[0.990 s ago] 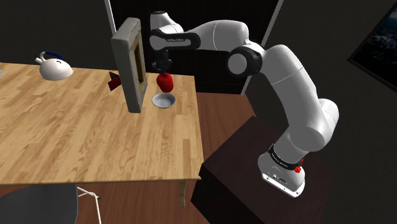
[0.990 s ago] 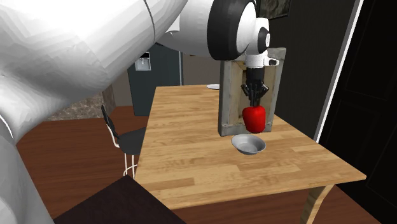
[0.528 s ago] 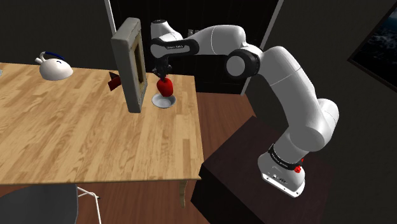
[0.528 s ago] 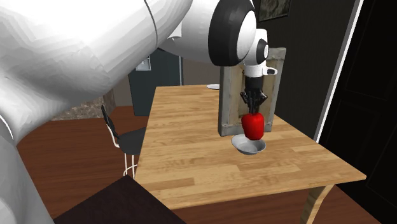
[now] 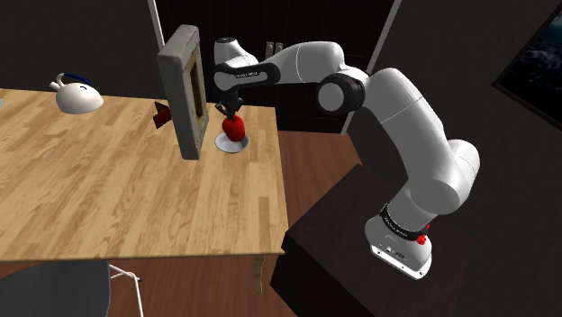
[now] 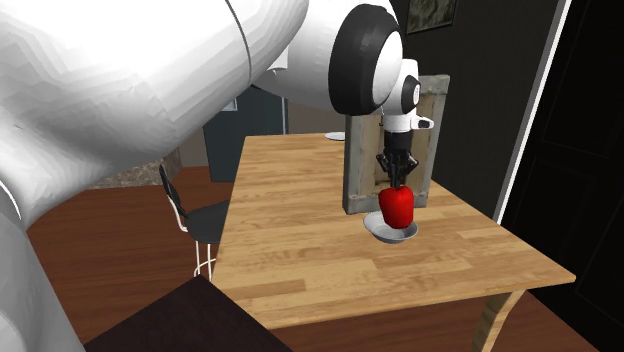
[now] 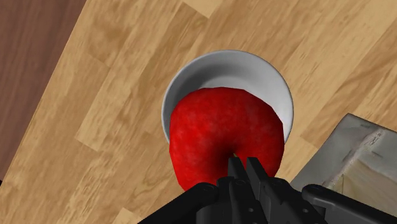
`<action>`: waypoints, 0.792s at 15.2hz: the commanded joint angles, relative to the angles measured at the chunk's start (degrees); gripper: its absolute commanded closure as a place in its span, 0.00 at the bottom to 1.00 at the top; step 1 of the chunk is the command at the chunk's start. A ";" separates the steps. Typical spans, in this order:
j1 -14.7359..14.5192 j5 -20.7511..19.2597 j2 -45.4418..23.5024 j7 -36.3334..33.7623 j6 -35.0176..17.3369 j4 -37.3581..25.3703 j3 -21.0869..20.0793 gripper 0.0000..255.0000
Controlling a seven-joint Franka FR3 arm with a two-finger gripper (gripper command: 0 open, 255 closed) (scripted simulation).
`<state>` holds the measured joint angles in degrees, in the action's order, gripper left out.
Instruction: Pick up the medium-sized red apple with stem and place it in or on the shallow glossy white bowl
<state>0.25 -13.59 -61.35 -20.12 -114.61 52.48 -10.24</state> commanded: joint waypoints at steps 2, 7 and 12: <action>0.00 -0.01 0.00 0.00 -0.06 0.02 0.00 1.00; 0.01 -0.01 0.01 0.00 -0.07 0.04 0.00 0.00; -0.01 0.20 2.21 0.06 2.03 0.15 -0.22 0.00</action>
<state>0.24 -13.46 -59.85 -20.10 -113.33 52.69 -10.39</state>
